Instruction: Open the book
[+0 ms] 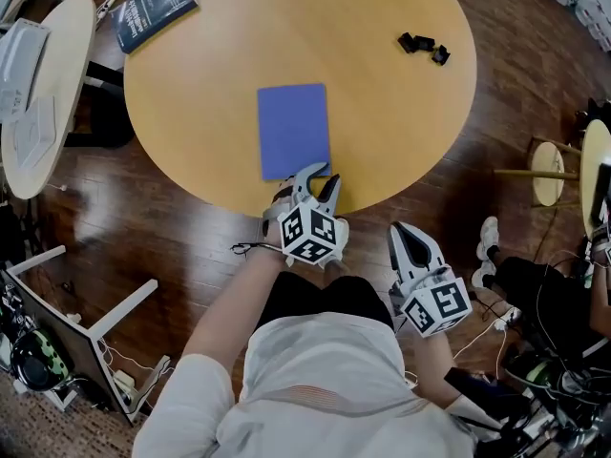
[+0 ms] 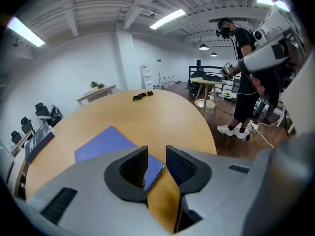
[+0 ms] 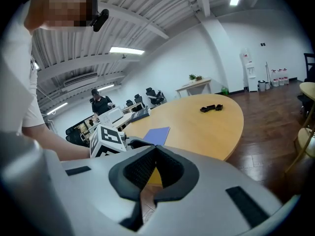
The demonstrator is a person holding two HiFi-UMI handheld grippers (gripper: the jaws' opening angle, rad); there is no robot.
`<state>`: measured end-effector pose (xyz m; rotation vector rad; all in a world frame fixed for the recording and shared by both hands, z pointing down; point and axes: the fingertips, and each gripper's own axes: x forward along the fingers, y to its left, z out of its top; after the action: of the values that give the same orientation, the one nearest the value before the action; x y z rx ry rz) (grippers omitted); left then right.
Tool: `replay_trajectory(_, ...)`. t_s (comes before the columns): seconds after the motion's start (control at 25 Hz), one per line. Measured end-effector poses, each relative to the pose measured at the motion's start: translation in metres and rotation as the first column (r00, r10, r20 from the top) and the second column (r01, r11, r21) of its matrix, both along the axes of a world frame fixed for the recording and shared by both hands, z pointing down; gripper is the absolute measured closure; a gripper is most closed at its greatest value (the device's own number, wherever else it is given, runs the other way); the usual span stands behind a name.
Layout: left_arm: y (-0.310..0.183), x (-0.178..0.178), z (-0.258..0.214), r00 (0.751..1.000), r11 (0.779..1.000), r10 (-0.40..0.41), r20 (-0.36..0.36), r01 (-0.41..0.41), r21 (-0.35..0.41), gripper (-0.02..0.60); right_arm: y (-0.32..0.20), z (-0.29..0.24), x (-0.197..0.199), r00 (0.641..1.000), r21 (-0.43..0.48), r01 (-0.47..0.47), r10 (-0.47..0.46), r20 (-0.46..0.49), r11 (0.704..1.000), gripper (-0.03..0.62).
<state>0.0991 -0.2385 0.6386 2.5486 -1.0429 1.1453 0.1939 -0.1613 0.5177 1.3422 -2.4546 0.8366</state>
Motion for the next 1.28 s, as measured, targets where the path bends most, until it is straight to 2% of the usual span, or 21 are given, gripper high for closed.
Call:
replay_trajectory(0.16, -0.005, 0.001, 0.014, 0.998, 1.000, -0.013, 0.066, 0.013, 0.002, 0.474, -0.004, 0.005, 0.002, 1.000, -0.016, -0.006, 0.006, 0.005, 1.000, 0.592)
replay_trajectory(0.56, -0.003, 0.002, 0.027, 0.993, 1.000, 0.008, 0.115, -0.006, -0.017, 0.474, -0.012, 0.014, 0.005, 1.000, -0.031, -0.008, 0.008, 0.019, 1.000, 0.591)
replay_trajectory(0.88, -0.006, -0.001, 0.026, 0.997, 0.997, -0.037, 0.063, 0.041, -0.063, 0.479, -0.014, 0.016, 0.004, 1.000, -0.040, -0.006, 0.007, 0.028, 0.999, 0.592)
replay_trajectory(1.0, -0.006, -0.002, 0.022, 0.997, 0.997, -0.055, 0.054, 0.058, -0.054, 0.568, -0.015, 0.015, 0.003, 0.999, -0.038, -0.007, 0.008, 0.031, 0.999, 0.592)
replay_trajectory(1.28, -0.010, -0.004, -0.006, 0.993, 0.993, -0.109, -0.038, 0.107, -0.053, 0.571, -0.015, 0.011, -0.008, 0.999, -0.035, 0.015, -0.014, 0.043, 0.999, 0.591)
